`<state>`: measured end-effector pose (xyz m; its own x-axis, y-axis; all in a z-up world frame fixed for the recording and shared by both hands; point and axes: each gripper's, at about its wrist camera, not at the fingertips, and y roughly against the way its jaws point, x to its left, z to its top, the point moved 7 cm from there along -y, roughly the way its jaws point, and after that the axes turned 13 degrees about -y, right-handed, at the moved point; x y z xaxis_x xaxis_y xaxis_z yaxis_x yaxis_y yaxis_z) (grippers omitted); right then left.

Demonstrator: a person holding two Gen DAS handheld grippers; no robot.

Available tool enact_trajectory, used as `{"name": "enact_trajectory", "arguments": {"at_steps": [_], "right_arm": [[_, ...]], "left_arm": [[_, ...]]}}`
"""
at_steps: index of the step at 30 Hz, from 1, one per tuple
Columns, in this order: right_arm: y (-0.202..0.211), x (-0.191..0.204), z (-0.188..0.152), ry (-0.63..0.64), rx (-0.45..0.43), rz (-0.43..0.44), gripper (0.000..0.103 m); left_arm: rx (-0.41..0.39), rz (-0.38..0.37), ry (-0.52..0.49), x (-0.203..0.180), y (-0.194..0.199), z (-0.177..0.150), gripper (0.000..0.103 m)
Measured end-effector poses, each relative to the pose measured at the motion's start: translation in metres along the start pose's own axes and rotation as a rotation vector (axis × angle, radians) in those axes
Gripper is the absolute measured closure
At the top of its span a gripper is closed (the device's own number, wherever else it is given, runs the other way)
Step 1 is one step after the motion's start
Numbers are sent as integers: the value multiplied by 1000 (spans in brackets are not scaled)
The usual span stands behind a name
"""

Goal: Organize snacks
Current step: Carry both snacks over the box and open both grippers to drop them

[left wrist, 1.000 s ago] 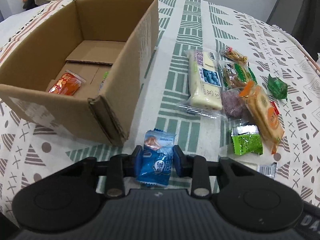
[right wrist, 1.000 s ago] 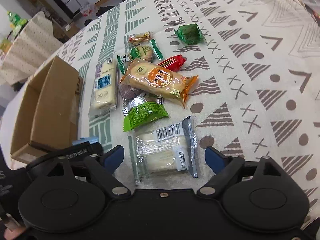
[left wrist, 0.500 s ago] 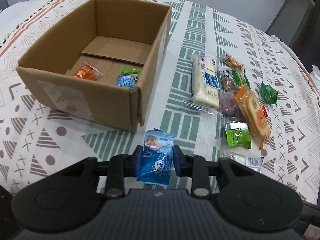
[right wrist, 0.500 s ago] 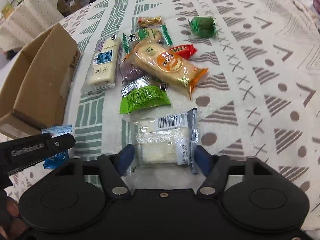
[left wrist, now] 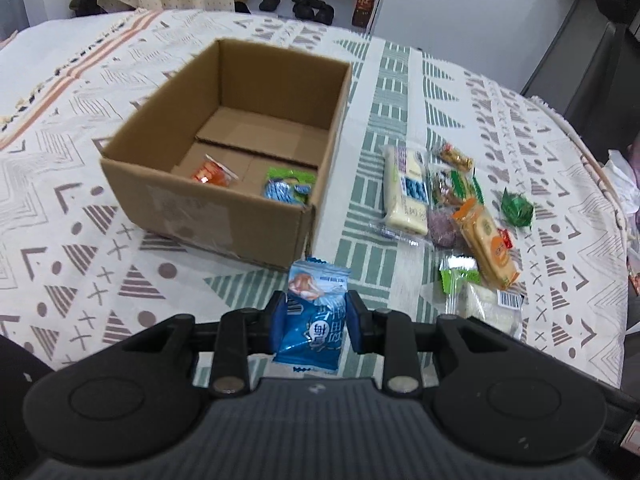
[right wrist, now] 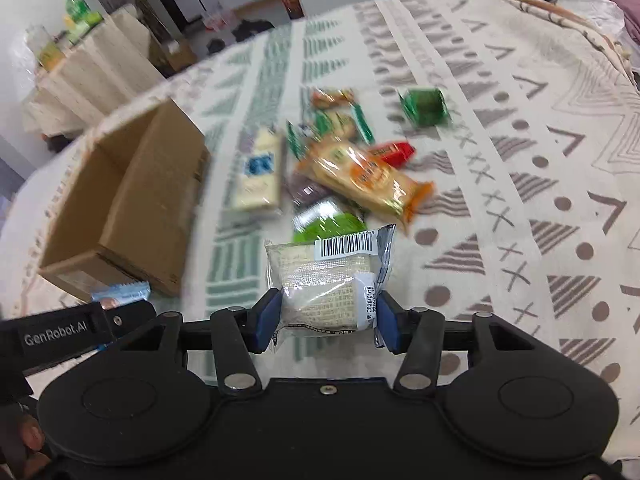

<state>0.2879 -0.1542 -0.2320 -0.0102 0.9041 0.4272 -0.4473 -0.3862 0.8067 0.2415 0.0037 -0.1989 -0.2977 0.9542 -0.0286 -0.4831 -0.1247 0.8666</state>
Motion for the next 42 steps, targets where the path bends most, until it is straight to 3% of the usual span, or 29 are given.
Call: {"name": "enact_trajectory", "arguments": {"at_steps": [18, 33, 42], "right_arm": [[18, 44, 25, 25, -129, 203, 53], [25, 83, 29, 66, -175, 343, 53], [0, 121, 36, 90, -151, 379, 53]], "left_arm": [[-131, 47, 52, 48, 57, 33, 72], [-146, 76, 98, 85, 57, 48, 72], [-150, 71, 118, 99, 46, 67, 72]]}}
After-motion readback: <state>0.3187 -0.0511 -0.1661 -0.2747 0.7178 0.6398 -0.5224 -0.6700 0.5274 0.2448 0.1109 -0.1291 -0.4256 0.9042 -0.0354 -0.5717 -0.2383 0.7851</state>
